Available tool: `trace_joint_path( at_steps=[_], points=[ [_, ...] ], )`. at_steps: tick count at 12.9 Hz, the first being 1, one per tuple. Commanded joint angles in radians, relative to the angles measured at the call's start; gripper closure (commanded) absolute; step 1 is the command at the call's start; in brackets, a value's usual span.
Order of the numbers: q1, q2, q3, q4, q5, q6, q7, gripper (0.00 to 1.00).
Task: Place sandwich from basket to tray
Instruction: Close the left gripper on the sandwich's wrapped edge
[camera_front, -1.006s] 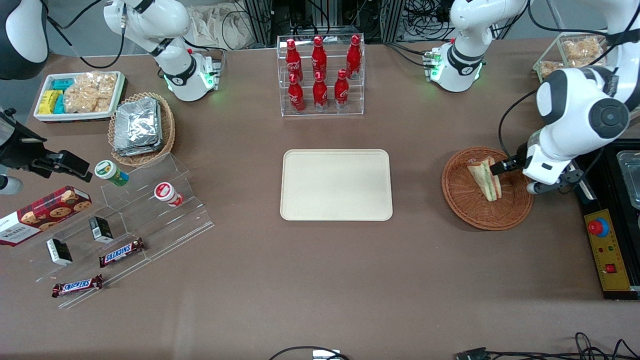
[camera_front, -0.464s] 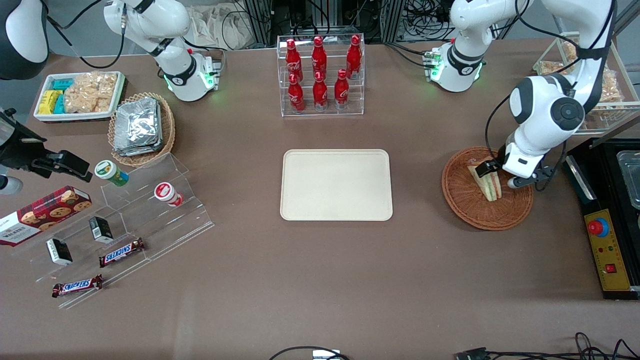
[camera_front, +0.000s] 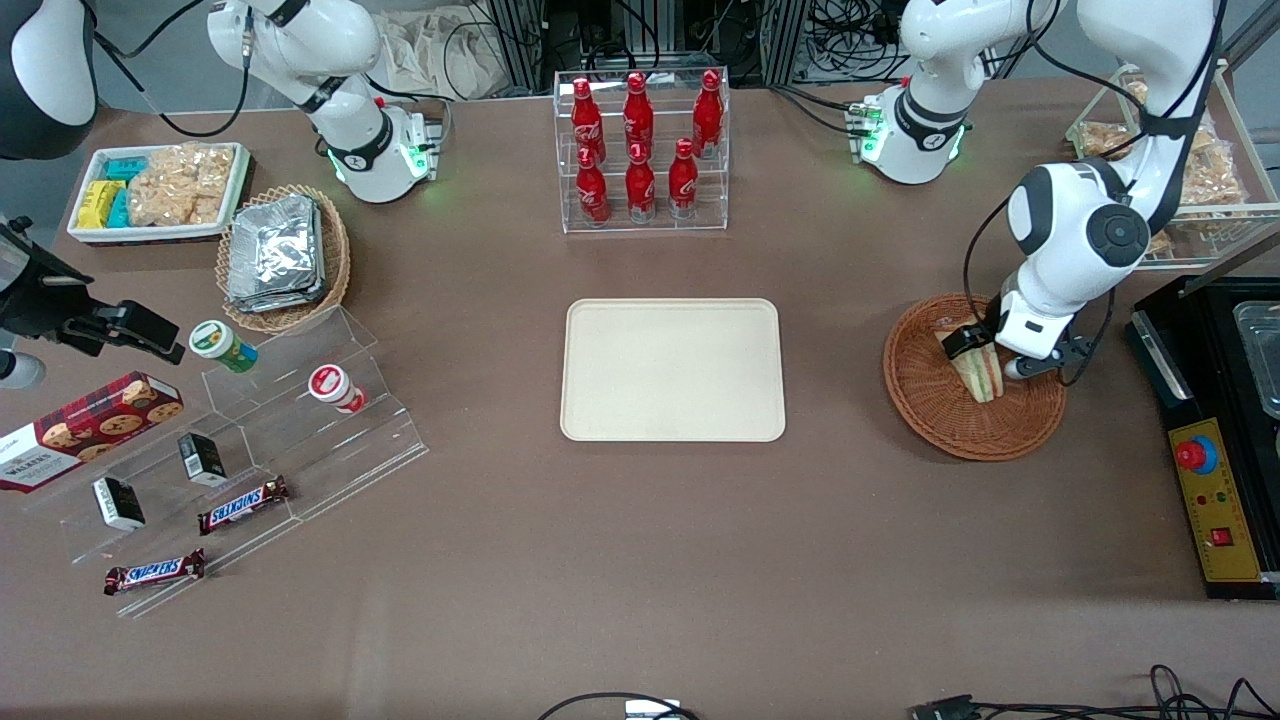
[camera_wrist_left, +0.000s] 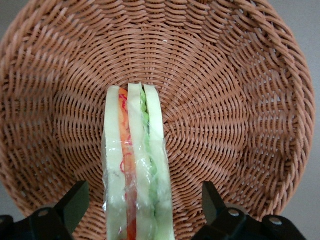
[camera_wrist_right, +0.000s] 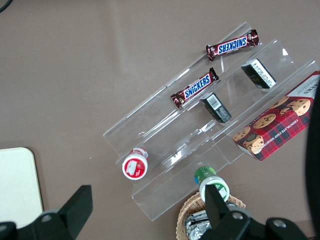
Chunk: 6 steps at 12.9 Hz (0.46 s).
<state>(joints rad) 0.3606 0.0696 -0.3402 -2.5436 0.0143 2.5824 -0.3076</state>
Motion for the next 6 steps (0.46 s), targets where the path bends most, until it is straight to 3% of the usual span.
trace_joint_path(
  at_steps=[1,2,6],
  points=[
    [0.006,0.009,0.013,-0.027,0.010,0.056,-0.007,0.06],
    [0.006,0.012,0.013,-0.027,0.010,0.058,-0.007,0.13],
    [0.006,0.010,0.015,-0.029,0.010,0.058,-0.008,0.62]
  ],
)
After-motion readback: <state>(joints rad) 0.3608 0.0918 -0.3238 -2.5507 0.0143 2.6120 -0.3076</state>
